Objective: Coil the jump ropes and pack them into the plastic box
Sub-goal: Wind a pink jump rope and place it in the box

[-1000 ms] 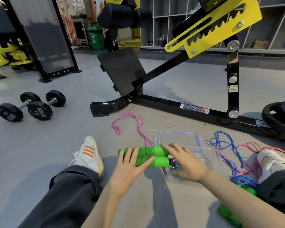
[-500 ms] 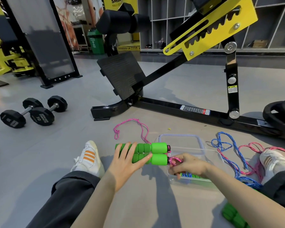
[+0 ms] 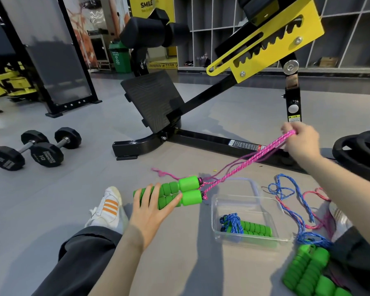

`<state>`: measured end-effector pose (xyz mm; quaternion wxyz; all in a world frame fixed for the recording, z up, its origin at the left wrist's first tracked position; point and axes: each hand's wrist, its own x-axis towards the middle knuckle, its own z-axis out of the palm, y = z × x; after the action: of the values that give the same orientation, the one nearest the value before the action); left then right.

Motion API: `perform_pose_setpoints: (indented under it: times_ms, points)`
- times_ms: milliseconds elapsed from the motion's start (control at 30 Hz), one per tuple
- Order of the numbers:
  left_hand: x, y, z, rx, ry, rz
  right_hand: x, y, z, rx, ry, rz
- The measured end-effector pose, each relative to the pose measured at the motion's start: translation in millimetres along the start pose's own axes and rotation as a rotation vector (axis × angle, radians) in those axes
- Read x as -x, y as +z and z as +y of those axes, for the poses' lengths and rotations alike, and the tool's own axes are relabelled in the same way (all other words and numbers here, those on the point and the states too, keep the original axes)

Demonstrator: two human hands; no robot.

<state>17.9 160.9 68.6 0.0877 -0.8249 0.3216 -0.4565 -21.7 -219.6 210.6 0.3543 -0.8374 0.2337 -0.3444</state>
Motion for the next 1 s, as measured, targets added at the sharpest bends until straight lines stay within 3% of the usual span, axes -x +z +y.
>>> perform_pose_setpoints:
  times_ms: [67,133,267,467,600,733,900,1000]
  points:
    - [-3.7,0.5,1.0,-0.002,-0.015,0.007,-12.0,-21.8,-11.0,-0.332,0.24,-0.033]
    - [-9.4,0.9,1.1,-0.002,-0.019,0.024,-25.5,-42.1,-16.8,-0.44,0.278,-0.054]
    - [-30.3,-3.3,6.1,0.02,-0.046,0.09,-36.8,-74.4,-42.2,-0.112,-0.012,-0.083]
    - [-79.5,-4.7,16.6,0.05,-0.057,0.271,-53.9,-123.1,-120.8,-0.141,-0.344,0.128]
    - [-103.0,-11.2,23.5,0.06,-0.058,0.301,-59.1,-155.4,-156.3,-0.041,-0.527,0.181]
    - [-114.8,-14.6,23.0,0.043,-0.059,0.313,-54.9,-157.1,-163.5,-0.038,-0.549,0.103]
    - [-109.0,-13.7,13.2,0.026,-0.075,0.301,-40.2,-114.0,-113.7,0.058,-0.396,-0.106]
    - [-103.8,-17.5,3.0,0.042,-0.072,0.248,-42.4,-100.2,-101.6,-0.006,-0.358,-0.092]
